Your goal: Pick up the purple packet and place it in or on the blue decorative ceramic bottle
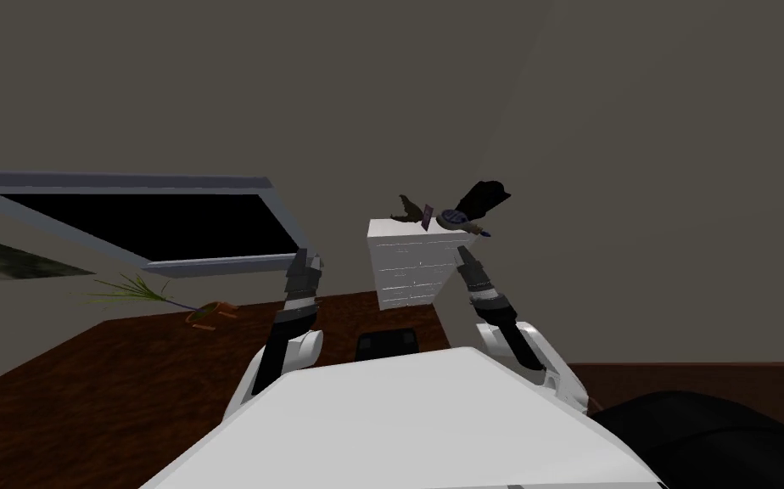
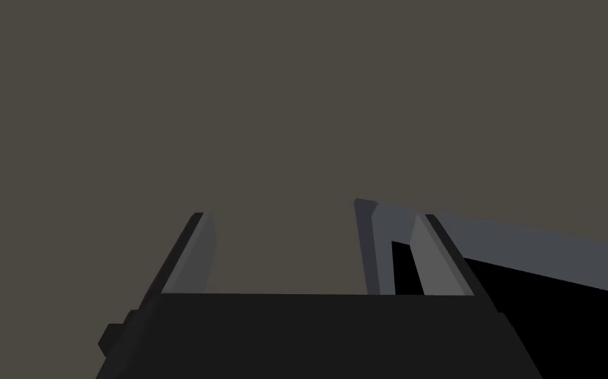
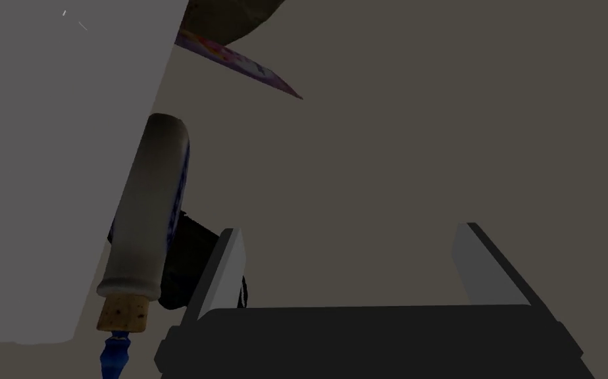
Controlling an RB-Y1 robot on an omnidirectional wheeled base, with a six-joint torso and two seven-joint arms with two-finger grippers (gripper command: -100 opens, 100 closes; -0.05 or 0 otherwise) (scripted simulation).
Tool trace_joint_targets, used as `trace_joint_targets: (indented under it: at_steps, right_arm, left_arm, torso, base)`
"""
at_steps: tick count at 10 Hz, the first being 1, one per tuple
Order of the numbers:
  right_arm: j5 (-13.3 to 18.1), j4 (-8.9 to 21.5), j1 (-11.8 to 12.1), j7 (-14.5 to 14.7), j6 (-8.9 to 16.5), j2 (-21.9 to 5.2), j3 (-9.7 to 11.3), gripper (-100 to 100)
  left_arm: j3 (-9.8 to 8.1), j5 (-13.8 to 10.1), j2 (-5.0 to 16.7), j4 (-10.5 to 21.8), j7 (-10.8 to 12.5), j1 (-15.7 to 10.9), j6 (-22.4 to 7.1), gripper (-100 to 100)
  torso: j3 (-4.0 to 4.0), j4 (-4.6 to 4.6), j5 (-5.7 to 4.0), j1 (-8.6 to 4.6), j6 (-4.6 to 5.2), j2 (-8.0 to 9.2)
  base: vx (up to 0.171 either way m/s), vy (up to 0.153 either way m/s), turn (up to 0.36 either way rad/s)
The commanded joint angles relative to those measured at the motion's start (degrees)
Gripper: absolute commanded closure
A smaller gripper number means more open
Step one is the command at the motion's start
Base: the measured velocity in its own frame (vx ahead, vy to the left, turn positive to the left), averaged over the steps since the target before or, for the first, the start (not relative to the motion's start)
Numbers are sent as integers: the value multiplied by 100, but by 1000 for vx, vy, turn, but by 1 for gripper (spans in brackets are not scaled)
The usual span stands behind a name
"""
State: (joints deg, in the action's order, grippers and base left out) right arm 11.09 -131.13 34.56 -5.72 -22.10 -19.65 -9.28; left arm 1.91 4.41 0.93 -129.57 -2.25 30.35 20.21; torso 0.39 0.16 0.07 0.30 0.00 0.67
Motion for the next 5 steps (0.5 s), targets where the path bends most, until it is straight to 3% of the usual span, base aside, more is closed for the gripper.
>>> trace_joint_targets:
  at_steps: [1,2,3,5]
  right_arm:
    - [200,-36,80,-19,267,-286,-154,-100]
    - [322,-49,122,-31,423,-477,-255,-100]
    - [322,-49,122,-31,423,-521,-255,-100]
    - [564,-76,215,-52,737,-872,-464,-100]
  left_arm:
    - [0,0,0,0,0,0,0,0]
    - [0,0,0,0,0,0,0,0]
    - [0,0,0,0,0,0,0,0]
    - [-1,0,1,0,0,1,0,0]
  torso:
    - [0,0,0,0,0,0]
    - [0,0,-1,-3,0,0]
    - [2,1,0,3,0,3]
    - [-12,-4,-3,-14,0,-23]
  base:
    - [-168,83,125]
    - [-181,108,139]
    - [-124,80,36]
    - [-103,67,112]
